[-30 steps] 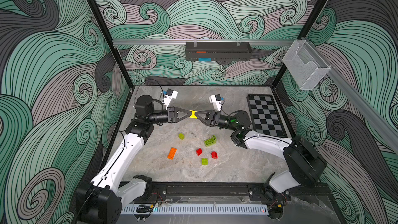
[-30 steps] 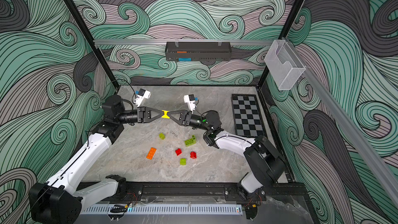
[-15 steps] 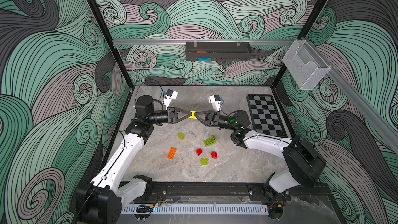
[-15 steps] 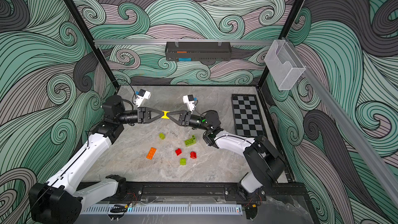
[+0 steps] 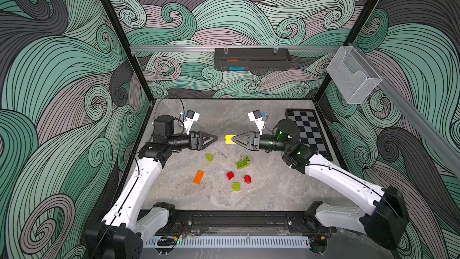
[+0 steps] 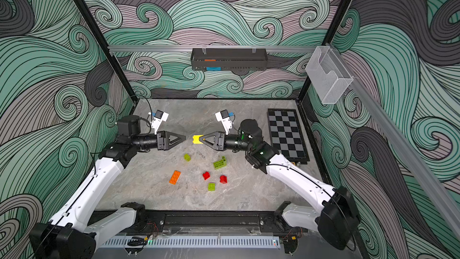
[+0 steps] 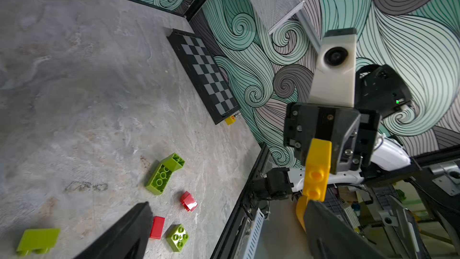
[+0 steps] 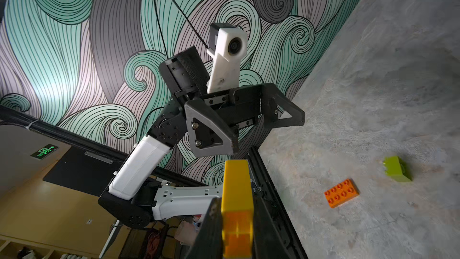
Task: Assemble a giraffe with lego
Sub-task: Pick up the lego brick from the center of the board, then assemble the lego brick with the lego brick.
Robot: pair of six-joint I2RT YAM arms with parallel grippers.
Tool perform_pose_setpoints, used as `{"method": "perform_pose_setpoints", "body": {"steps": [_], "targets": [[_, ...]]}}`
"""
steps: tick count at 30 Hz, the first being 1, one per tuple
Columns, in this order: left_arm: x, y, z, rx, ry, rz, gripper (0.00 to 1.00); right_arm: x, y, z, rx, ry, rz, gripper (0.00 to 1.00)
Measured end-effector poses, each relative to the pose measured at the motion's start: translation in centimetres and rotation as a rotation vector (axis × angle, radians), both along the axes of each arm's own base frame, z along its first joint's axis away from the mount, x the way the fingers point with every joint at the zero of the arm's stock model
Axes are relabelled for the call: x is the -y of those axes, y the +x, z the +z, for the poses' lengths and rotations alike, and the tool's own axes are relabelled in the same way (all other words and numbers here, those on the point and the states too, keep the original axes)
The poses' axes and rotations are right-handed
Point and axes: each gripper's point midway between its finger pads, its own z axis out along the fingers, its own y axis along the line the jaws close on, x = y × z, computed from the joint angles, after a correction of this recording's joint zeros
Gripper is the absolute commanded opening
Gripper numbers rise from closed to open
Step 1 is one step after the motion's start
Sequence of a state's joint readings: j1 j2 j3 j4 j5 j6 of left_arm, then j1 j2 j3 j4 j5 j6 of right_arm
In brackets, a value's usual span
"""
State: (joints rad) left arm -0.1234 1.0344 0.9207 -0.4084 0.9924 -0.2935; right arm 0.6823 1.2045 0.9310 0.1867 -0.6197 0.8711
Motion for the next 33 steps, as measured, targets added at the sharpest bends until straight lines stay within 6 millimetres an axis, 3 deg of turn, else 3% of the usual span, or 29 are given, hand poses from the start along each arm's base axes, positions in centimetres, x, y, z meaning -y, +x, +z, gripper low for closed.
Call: {"method": "perform_pose_setpoints", "body": {"steps": [7, 15, 25, 33], "targets": [[-2.3, -1.0, -2.4, 0.075, 0.234, 0.049, 0.99, 1.8, -0.2, -4.5, -0.036, -0.230, -0.038, 0.00], [-4.0, -3.3, -3.8, 0.241, 0.408, 0.032, 0.99, 4.0, -0.1, -7.1, -0.058, -0.457, -0.096, 0.00], [-4.4, -5.5, -8.7, 0.303, 0.488, -0.052, 0.99, 3.7, -0.4, -12.8, -0.098, -0.819, -0.074, 0.00], [-4.0, -5.8, -10.2, 0.342, 0.478, -0.093, 0.99, 3.2, -0.9, -17.4, -0.137, -1.083, -0.001, 0.00]]}}
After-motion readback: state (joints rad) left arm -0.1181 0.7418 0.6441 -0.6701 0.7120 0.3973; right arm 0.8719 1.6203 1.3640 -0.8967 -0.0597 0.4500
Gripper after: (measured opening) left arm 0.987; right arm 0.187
